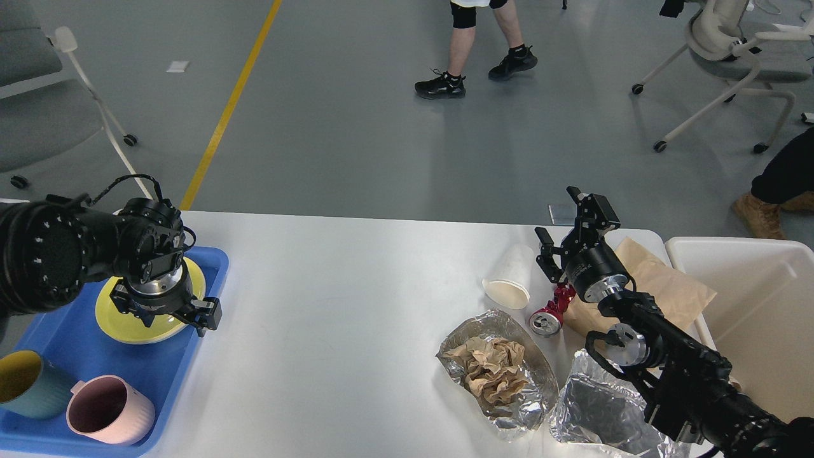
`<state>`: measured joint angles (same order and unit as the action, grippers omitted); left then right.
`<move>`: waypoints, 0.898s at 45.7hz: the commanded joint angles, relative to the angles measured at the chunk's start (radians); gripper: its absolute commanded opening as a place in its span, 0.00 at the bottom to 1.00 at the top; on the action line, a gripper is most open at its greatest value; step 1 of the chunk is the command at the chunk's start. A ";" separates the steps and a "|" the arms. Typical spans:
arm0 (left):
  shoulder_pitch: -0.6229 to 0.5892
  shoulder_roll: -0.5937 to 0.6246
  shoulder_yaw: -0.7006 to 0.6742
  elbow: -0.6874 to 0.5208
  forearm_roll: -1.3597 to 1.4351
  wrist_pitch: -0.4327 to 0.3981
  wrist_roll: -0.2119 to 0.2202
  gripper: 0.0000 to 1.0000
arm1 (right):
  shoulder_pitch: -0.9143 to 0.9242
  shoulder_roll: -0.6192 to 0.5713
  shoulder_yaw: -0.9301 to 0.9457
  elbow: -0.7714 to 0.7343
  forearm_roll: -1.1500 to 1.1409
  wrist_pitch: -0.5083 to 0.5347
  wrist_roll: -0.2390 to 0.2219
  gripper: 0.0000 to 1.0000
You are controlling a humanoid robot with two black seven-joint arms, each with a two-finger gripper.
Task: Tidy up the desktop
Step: 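Open the left gripper and raise it away from the tray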
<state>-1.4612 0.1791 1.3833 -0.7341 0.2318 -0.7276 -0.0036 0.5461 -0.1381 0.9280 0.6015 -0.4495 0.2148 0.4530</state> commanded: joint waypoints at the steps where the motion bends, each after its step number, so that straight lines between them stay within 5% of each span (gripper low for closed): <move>1: -0.094 0.016 -0.001 -0.067 -0.014 -0.140 -0.001 0.92 | 0.000 0.000 0.000 0.000 0.000 0.000 0.000 1.00; 5: -0.149 0.016 -0.003 -0.100 -0.026 -0.229 -0.004 0.94 | 0.000 0.000 0.000 0.000 0.000 0.000 0.001 1.00; 23: -0.358 0.036 -0.007 -0.166 -0.057 -0.232 -0.134 0.95 | 0.000 0.000 0.000 0.000 0.000 0.000 0.001 1.00; 41: -0.435 0.091 0.016 -0.146 -0.055 -0.232 -0.128 0.95 | 0.000 0.000 0.000 0.000 0.000 0.000 0.000 1.00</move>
<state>-1.8827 0.2632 1.3880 -0.8874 0.1751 -0.9600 -0.1413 0.5461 -0.1381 0.9280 0.6022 -0.4494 0.2148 0.4530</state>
